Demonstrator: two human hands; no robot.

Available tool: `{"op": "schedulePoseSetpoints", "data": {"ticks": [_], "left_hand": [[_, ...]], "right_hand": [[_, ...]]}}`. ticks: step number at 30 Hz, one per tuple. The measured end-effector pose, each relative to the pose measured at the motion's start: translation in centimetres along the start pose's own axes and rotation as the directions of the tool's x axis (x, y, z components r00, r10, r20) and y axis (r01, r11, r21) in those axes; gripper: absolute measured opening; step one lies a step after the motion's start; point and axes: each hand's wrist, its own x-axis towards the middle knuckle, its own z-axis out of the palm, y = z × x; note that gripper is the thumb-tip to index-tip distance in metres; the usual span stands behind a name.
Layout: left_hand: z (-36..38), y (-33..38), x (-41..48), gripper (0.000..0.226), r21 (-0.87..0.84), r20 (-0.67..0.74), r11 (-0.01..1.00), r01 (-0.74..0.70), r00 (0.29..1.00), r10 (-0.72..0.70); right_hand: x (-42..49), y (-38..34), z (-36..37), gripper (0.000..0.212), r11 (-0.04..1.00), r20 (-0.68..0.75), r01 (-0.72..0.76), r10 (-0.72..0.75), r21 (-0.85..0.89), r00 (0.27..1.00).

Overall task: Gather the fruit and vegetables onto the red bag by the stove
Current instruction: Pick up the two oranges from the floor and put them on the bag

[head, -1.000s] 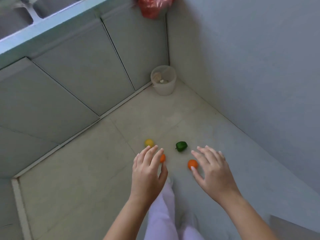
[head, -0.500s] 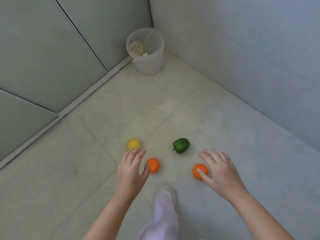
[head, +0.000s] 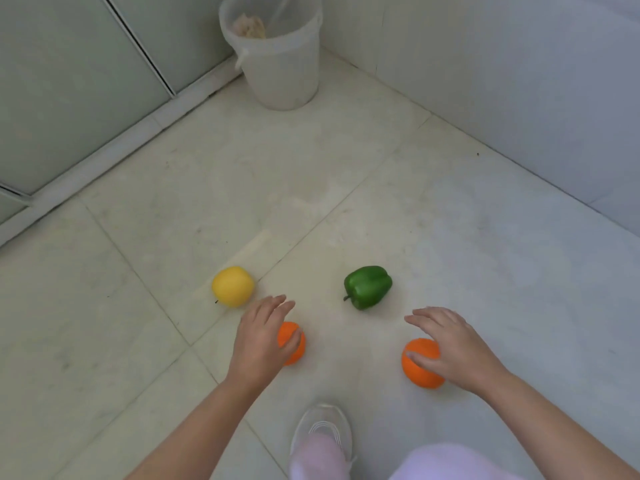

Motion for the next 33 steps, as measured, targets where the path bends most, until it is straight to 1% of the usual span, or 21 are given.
{"op": "schedulePoseSetpoints", "data": {"ticks": [5,7,10,13,16,19,22,26,33], "left_hand": [[2.8,-0.5,-1.8,0.049,0.030,0.097,0.997,0.068,0.993,-0.071],[3.4,-0.6,-2.4,0.050,0.033,0.128,0.994,0.101,0.986,-0.104],[4.0,-0.8,-2.9,0.049,0.012,0.138,0.991,0.136,0.981,-0.137],[4.6,-1.1,-3.0,0.048,-0.027,0.152,0.982,0.188,0.971,-0.182],[5.3,-1.2,-2.9,0.046,-0.053,0.122,0.968,0.245,0.964,-0.237],[5.7,-0.9,-2.7,0.051,-0.067,0.144,0.954,0.293,0.949,-0.281],[6.2,-0.7,-2.7,0.056,-0.088,0.171,0.930,0.356,0.926,-0.338],[6.6,-0.3,-2.6,0.061,-0.151,0.191,0.875,0.460,0.882,-0.431],[6.7,0.0,-2.8,0.058,-0.218,0.134,0.843,0.491,0.871,-0.472]], "right_hand": [[-0.3,1.1,2.8,0.074,0.999,0.088,-0.010,0.007,0.037,0.996],[-0.5,1.2,3.4,0.071,0.998,0.102,-0.021,0.016,0.057,0.995],[-0.8,1.3,4.3,0.063,0.996,0.123,-0.024,0.013,0.084,0.992],[-0.9,1.5,4.7,0.064,0.993,0.143,-0.053,0.037,0.108,0.989],[-1.2,1.9,5.1,0.064,0.989,0.182,-0.080,0.057,0.121,0.982],[-1.5,2.4,5.6,0.065,0.984,0.202,-0.102,0.072,0.143,0.977],[-1.8,2.8,6.0,0.066,0.972,0.200,-0.142,0.104,0.185,0.974],[-2.1,3.1,6.3,0.065,0.953,0.171,-0.183,0.144,0.241,0.975],[-2.5,3.6,6.1,0.062,0.927,0.132,-0.210,0.177,0.311,0.975]]}}
